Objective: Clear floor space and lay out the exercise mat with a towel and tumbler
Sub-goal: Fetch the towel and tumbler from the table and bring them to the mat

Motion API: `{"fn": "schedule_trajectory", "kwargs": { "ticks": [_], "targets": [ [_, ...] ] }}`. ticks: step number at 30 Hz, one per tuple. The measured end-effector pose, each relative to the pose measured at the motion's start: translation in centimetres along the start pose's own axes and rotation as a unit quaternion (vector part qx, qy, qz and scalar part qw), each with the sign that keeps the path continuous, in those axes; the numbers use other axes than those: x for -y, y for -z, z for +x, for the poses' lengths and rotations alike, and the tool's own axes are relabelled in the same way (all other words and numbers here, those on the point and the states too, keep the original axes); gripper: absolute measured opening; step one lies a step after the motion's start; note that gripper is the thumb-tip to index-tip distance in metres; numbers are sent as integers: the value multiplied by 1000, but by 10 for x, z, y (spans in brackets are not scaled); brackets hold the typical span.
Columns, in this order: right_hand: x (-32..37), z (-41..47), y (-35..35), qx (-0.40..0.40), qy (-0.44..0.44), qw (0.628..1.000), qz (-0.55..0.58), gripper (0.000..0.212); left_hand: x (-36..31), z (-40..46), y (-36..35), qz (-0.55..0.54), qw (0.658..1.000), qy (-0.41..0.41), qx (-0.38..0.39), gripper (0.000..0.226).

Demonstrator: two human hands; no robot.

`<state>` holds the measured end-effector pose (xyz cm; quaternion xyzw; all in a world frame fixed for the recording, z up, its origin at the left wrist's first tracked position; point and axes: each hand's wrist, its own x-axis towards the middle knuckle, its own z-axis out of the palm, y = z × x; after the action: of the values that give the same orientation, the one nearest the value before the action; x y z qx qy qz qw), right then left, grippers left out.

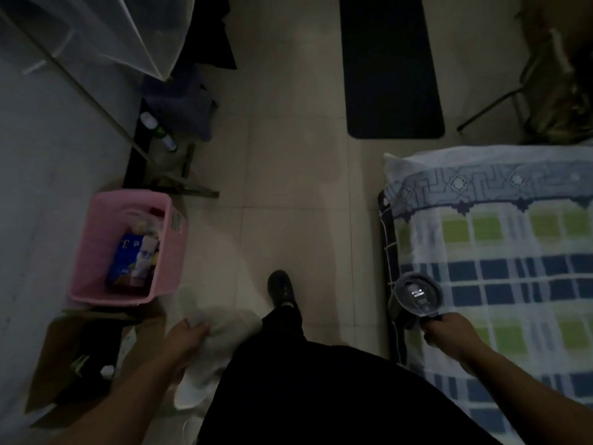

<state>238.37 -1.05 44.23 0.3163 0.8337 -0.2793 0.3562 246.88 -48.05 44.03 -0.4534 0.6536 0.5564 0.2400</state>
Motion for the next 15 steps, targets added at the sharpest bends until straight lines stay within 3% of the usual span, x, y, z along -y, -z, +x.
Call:
{"fn": "schedule_trajectory", "kwargs": {
  "ticks": [3, 9, 15],
  "targets": [
    [44, 10, 9, -6, -28, 1000, 13, 21, -56, 43, 19, 40, 999, -4, 19, 22],
    [126, 31, 27, -1, -48, 999, 10, 19, -186, 103, 24, 79, 995, -6, 66, 34],
    [193, 76, 44, -7, -61, 998, 34, 28, -286, 149, -6, 120, 991, -25, 55, 20]
  ]
}}
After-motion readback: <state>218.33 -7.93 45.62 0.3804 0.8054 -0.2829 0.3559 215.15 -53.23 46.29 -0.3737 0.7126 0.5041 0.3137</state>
